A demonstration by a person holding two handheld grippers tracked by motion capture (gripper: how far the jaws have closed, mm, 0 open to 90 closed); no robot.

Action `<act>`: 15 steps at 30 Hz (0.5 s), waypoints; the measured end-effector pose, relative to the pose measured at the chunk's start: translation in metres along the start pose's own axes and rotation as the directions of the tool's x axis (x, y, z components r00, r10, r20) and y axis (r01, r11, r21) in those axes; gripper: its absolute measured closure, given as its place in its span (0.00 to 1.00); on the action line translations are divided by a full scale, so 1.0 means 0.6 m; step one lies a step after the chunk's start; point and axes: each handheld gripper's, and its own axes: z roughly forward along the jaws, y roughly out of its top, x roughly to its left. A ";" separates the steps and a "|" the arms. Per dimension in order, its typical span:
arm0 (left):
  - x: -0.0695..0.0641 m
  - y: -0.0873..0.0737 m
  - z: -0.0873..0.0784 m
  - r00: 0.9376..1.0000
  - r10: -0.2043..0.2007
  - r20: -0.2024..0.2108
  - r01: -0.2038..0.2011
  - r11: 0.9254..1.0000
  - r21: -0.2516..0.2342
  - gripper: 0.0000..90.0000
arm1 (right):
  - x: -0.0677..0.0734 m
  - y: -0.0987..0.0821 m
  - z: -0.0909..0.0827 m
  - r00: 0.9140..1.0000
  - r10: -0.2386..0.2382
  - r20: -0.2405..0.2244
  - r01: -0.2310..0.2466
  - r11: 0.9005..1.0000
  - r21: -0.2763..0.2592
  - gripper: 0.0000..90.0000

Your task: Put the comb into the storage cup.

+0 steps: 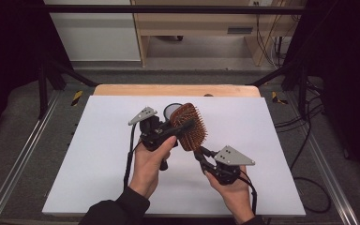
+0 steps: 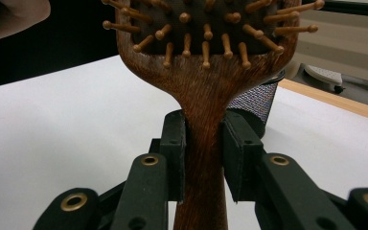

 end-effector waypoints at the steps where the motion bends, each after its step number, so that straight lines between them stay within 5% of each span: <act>1: 0.000 0.000 0.000 1.000 -0.003 0.000 0.003 1.000 -0.002 0.57 | 0.000 0.000 0.000 1.000 0.002 -0.002 -0.002 1.000 -0.001 0.81; 8: 0.001 -0.001 0.002 1.000 0.010 0.004 -0.010 1.000 0.003 0.58 | -0.004 -0.004 0.005 1.000 0.020 -0.021 -0.020 1.000 -0.005 0.79; 12: 0.005 0.004 0.002 1.000 0.009 -0.002 -0.009 1.000 -0.011 0.58 | -0.008 -0.008 0.006 0.999 0.045 -0.028 -0.045 0.999 0.007 0.63; 15: 0.005 0.014 0.000 0.999 0.046 -0.015 -0.046 0.998 -0.030 0.58 | -0.016 -0.012 -0.001 0.997 0.067 -0.025 -0.066 0.998 0.016 0.53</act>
